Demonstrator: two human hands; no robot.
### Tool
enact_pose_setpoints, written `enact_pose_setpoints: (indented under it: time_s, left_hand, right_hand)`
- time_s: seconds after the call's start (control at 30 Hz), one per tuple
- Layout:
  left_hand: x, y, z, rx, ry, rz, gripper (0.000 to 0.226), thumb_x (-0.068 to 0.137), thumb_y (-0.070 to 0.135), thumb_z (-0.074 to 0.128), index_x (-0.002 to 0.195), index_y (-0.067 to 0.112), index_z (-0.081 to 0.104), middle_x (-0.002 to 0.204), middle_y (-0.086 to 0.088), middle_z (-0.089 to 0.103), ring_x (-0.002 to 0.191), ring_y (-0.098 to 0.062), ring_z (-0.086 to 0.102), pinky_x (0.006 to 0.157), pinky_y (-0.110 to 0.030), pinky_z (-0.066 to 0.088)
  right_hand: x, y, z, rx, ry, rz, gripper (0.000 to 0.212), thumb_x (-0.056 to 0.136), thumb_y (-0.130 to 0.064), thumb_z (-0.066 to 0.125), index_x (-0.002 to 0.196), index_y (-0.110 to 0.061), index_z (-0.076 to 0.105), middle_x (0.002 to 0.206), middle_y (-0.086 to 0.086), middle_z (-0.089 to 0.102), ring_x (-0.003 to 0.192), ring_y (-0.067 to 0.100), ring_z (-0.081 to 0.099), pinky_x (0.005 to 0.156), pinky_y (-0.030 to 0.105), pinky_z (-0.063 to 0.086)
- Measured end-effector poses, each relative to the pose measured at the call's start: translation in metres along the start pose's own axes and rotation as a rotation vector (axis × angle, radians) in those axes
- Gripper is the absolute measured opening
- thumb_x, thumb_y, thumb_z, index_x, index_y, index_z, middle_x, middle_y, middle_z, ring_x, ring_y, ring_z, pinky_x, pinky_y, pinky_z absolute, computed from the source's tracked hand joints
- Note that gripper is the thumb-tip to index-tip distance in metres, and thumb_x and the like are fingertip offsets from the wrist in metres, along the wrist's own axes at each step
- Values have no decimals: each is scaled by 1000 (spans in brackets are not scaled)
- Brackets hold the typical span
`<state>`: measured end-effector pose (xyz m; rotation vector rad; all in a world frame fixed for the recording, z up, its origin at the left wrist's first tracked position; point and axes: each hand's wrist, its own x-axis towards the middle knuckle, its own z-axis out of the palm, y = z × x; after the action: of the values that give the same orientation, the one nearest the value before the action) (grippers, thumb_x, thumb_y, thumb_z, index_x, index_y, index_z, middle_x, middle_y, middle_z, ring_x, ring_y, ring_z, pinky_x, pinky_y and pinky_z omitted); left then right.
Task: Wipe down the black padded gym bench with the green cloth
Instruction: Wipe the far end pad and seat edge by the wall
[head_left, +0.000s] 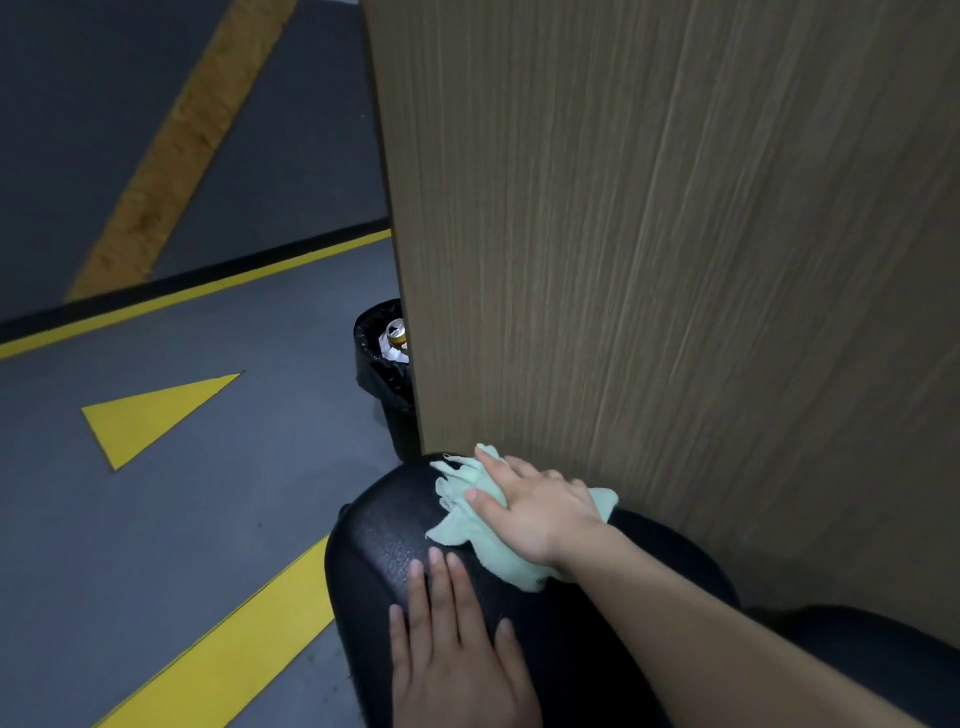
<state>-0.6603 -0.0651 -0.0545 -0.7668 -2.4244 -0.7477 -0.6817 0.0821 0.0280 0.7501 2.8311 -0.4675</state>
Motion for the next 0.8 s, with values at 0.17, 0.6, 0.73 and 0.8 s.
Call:
enact_pose_setpoints:
  time_s: [0.17,0.6,0.73,0.8]
  left_hand:
    - [-2,2,-4,-45,-41,10,61,82,36,36,133,2,40,135,-19,53,146,-8,-1,115,-35,7]
    - [-2,3,1,1,-26,0,67,74,34,39,132,1,40,135,-19,53,147,-11,1,112,-40,13]
    - [-2,4,-2,-9,-14,8,66,74,35,39,132,2,40,135,-18,53,146,-10,0,113,-39,12]
    - [-2,4,-4,-12,-18,8,66,76,34,39,133,2,40,135,-18,53,146,-9,0,113,-38,12]
  right_hand:
    - [-34,27,-1,-70,31,-71,60,93,-67,18,147,-53,-1,160,-11,9,143,22,18,115,41,12]
    - [1,40,-20,-139,-161,-452,57,94,-66,24,143,-60,-4,160,-16,-10,147,18,7,116,44,19]
    - [1,40,-22,-138,-173,-508,59,95,-63,27,145,-56,-3,159,-15,-16,147,17,5,116,41,18]
    - [-10,52,-24,-159,-166,-525,61,91,-71,23,145,-58,-3,158,-18,-17,147,15,6,115,40,21]
